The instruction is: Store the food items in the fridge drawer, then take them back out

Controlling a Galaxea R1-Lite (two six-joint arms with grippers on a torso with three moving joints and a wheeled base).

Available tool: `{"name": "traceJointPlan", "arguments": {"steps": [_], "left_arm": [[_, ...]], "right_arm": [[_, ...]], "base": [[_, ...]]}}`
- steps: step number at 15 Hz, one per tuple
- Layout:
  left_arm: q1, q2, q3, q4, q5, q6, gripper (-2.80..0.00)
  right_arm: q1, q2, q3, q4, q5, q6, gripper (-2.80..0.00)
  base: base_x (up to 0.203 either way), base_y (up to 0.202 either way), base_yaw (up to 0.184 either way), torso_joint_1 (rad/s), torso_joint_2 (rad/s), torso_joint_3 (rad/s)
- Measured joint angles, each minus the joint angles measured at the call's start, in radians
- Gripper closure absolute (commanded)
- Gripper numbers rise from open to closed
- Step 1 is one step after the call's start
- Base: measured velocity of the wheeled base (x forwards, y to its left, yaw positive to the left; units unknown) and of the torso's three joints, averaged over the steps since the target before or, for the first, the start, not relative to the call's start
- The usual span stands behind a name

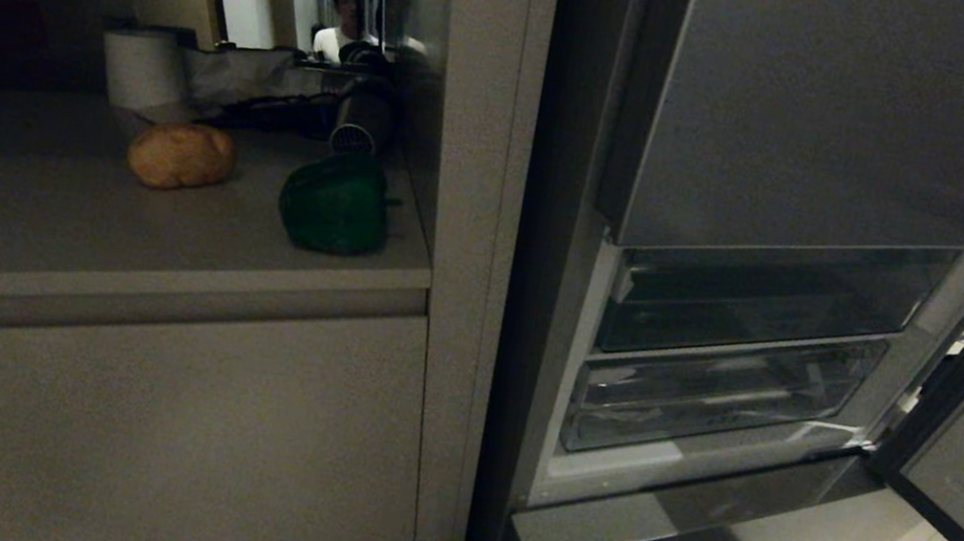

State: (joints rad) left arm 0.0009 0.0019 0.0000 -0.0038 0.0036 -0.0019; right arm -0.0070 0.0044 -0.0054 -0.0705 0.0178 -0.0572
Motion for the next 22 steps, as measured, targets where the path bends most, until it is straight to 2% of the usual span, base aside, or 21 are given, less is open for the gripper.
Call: {"name": "traceJointPlan", "arguments": {"steps": [3, 6, 9, 12, 14, 18, 22], "left_arm": [[0.001, 0.000, 0.000, 0.000, 0.000, 0.000, 0.00], [0.001, 0.000, 0.000, 0.000, 0.000, 0.000, 0.00], [0.000, 0.000, 0.000, 0.000, 0.000, 0.000, 0.00], [0.000, 0.000, 0.000, 0.000, 0.000, 0.000, 0.00], [0.000, 0.000, 0.000, 0.000, 0.000, 0.000, 0.00], [0.000, 0.000, 0.000, 0.000, 0.000, 0.000, 0.00], [0.001, 0.000, 0.000, -0.001, 0.000, 0.000, 0.00]], "right_arm": [[0.001, 0.100, -0.087, 0.033, 0.085, 0.052, 0.00], [0.001, 0.337, -0.188, 0.024, 0.208, 0.133, 0.00], [0.001, 0.637, -0.237, -0.085, 0.342, 0.163, 0.00], [0.015, 0.904, -0.249, -0.259, 0.424, 0.157, 0.00], [0.047, 0.993, -0.248, -0.342, 0.446, 0.146, 0.00], [0.064, 1.052, -0.249, -0.358, 0.449, 0.148, 0.00], [0.065, 1.067, -0.240, -0.359, 0.449, 0.149, 0.00]], "base": [[0.000, 0.000, 0.000, 0.000, 0.00, 0.000], [0.000, 0.000, 0.000, 0.000, 0.00, 0.000], [0.000, 0.000, 0.000, 0.000, 0.00, 0.000], [0.000, 0.000, 0.000, 0.000, 0.00, 0.000], [0.000, 0.000, 0.000, 0.000, 0.00, 0.000], [0.000, 0.000, 0.000, -0.008, 0.02, 0.012], [0.000, 0.000, 0.000, -0.158, 0.36, 0.217]]}}
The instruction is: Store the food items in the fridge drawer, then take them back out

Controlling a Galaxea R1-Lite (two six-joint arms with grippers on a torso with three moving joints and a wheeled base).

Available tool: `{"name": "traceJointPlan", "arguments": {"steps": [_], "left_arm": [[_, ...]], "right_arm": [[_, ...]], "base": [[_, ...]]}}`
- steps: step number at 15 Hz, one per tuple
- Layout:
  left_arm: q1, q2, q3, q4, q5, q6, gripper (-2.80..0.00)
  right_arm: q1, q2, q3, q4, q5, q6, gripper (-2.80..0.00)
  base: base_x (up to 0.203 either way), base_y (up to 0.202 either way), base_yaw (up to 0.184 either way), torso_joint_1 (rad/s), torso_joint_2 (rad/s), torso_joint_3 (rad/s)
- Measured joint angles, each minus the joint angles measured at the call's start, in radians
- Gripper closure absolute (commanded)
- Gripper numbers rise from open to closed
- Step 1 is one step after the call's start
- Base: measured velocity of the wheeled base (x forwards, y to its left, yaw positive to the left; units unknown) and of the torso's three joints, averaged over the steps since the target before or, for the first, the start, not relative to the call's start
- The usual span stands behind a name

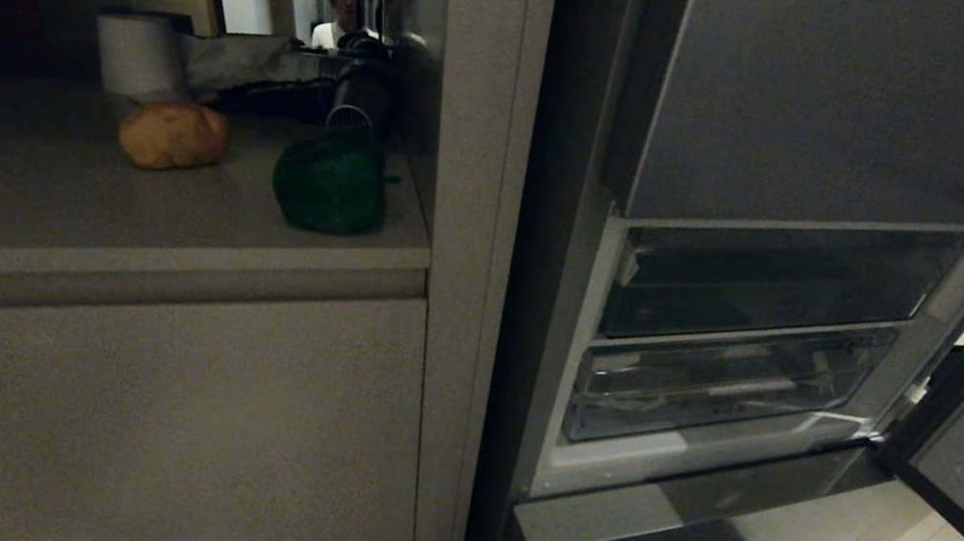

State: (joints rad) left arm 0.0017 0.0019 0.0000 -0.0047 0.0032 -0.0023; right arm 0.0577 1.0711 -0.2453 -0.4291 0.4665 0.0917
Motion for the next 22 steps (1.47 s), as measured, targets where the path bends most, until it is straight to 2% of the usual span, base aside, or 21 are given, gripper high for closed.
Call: {"name": "traceJointPlan", "arguments": {"steps": [7, 10, 12, 15, 17, 19, 20, 22], "left_arm": [[0.000, 0.000, 0.000, 0.001, 0.000, 0.000, 0.00], [0.000, 0.000, 0.000, 0.000, 0.001, 0.000, 0.00], [0.000, 0.000, 0.000, 0.000, 0.000, 0.000, 0.00], [0.000, 0.000, 0.000, 0.000, 0.000, 0.001, 0.00], [0.000, 0.000, 0.000, 0.000, 0.000, 0.000, 0.00], [0.000, 0.000, 0.000, 0.000, 0.001, 0.000, 0.00], [0.000, 0.000, 0.000, 0.000, 0.000, 0.000, 0.00], [0.000, 0.000, 0.000, 0.000, 0.000, 0.000, 0.00]], "right_arm": [[0.004, 0.005, -0.012, 0.000, 0.006, -0.025, 0.00], [0.054, 0.027, -0.053, -0.004, 0.037, -0.049, 0.00], [0.099, 0.081, -0.074, -0.066, 0.036, -0.049, 0.00], [0.144, 0.218, -0.096, -0.241, 0.025, -0.053, 0.00], [0.204, 0.325, -0.120, -0.330, -0.024, -0.049, 0.00], [0.278, 0.398, -0.141, -0.405, -0.131, -0.048, 0.00], [0.308, 0.419, -0.147, -0.440, -0.195, -0.053, -2.80], [0.358, 0.449, -0.164, -0.500, -0.316, -0.074, -2.80]], "base": [[0.000, 0.000, 0.000, -0.175, 0.43, 0.255], [0.000, 0.000, 0.000, -0.026, 0.06, 0.034], [0.000, 0.000, 0.000, 0.000, 0.00, 0.000], [0.000, 0.000, 0.000, 0.000, 0.00, 0.000], [0.000, 0.000, 0.000, 0.000, 0.00, 0.000], [0.000, 0.000, 0.000, 0.000, 0.00, 0.000], [0.000, 0.000, 0.000, 0.000, 0.00, 0.000], [0.000, 0.000, 0.000, 0.000, 0.00, 0.000]]}}
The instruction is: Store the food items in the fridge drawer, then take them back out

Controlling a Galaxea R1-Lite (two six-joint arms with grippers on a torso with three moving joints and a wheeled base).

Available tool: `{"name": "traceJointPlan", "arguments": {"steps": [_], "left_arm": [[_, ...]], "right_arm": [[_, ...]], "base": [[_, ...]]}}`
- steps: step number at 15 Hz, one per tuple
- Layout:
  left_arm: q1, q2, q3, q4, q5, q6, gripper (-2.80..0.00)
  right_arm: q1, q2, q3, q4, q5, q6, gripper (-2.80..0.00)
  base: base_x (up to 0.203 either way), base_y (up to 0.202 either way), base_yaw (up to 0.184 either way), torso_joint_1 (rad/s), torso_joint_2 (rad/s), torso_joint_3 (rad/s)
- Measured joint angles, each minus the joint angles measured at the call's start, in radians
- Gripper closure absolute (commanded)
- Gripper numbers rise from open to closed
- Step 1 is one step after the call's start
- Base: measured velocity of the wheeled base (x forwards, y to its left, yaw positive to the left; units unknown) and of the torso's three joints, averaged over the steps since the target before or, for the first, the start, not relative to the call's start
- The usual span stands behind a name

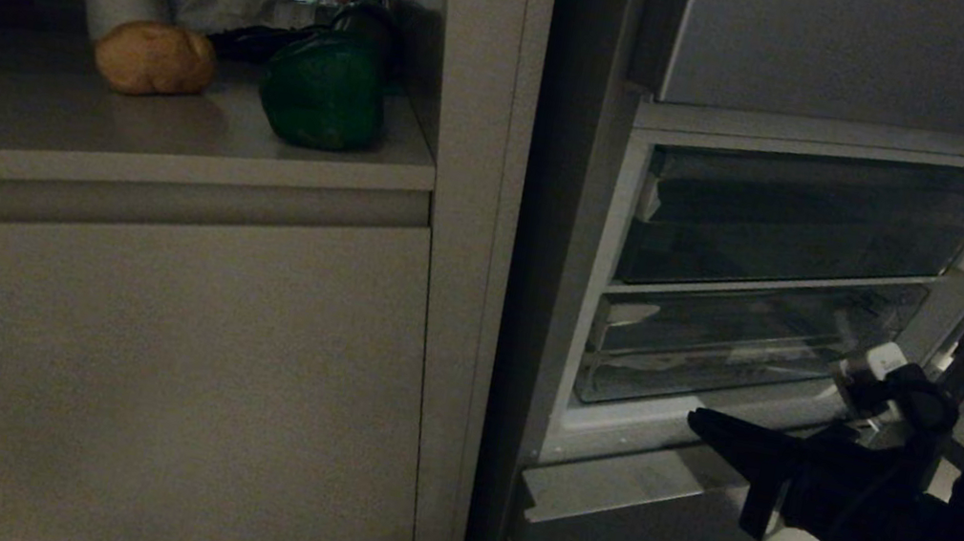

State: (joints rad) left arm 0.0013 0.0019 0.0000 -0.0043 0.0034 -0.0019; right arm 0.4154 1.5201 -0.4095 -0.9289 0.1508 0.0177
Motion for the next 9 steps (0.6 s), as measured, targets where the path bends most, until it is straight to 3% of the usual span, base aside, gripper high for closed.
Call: {"name": "traceJointPlan", "arguments": {"steps": [4, 9], "left_arm": [[0.000, 0.000, 0.000, 0.000, 0.000, 0.000, 0.00], [0.000, 0.000, 0.000, 0.000, 0.000, 0.000, 0.00]], "right_arm": [[0.023, 0.062, -0.035, -0.025, -0.023, -0.003, -2.80], [0.034, 0.178, -0.049, -0.189, -0.021, -0.001, -2.80]], "base": [[0.000, 0.000, 0.000, 0.000, 0.00, 0.000], [0.000, 0.000, 0.000, 0.000, 0.00, 0.000]]}}
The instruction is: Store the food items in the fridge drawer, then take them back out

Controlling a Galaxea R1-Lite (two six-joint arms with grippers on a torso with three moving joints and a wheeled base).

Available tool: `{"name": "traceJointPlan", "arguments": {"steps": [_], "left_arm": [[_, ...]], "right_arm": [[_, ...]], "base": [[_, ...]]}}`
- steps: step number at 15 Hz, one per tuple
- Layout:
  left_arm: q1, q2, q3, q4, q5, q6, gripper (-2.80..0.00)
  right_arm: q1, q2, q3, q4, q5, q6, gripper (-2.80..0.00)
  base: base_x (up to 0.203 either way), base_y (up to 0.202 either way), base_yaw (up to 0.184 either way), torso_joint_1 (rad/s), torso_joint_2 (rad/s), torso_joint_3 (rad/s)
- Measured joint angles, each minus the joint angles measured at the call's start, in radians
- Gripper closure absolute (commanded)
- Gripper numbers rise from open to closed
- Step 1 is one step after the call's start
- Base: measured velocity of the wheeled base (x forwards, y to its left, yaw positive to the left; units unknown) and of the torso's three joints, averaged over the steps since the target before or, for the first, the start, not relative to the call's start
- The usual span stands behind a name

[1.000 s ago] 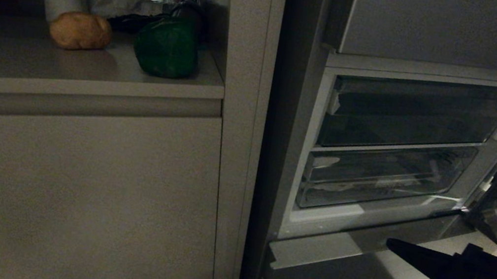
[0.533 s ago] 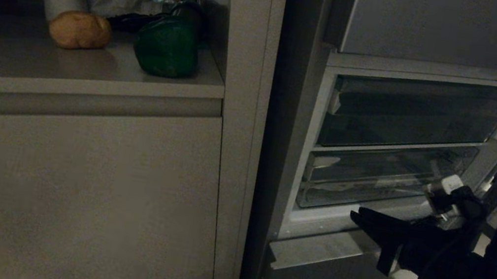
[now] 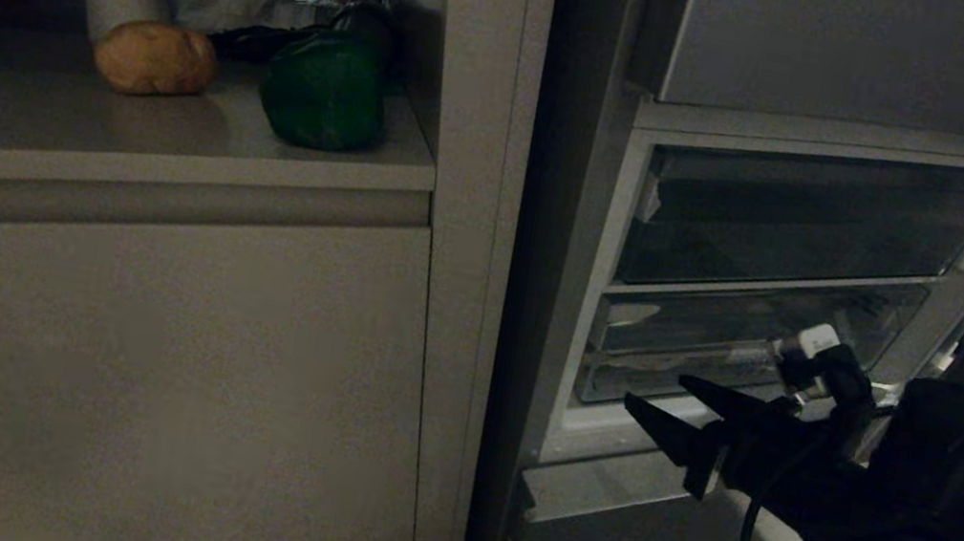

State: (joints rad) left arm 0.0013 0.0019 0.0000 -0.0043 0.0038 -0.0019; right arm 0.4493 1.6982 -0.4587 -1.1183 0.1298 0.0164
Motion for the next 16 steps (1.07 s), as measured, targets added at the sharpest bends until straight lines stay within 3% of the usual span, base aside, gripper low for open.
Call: {"name": "traceJointPlan", "arguments": {"steps": [3, 6, 12, 16], "left_arm": [[0.000, 0.000, 0.000, 0.000, 0.000, 0.000, 0.00], [0.000, 0.000, 0.000, 0.000, 0.000, 0.000, 0.00], [0.000, 0.000, 0.000, 0.000, 0.000, 0.000, 0.00], [0.000, 0.000, 0.000, 0.000, 0.000, 0.000, 0.00]], "right_arm": [[0.001, 0.095, -0.009, -0.167, -0.007, 0.000, -2.80], [0.000, 0.145, -0.035, -0.176, -0.019, -0.004, -2.80], [0.015, 0.190, -0.083, -0.178, -0.161, -0.022, -2.80], [0.030, 0.195, -0.088, -0.180, -0.184, -0.017, -2.80]], "base": [[0.000, 0.000, 0.000, 0.000, 0.00, 0.000], [0.000, 0.000, 0.000, 0.000, 0.00, 0.000], [0.000, 0.000, 0.000, 0.000, 0.00, 0.000], [0.000, 0.000, 0.000, 0.000, 0.00, 0.000]]}}
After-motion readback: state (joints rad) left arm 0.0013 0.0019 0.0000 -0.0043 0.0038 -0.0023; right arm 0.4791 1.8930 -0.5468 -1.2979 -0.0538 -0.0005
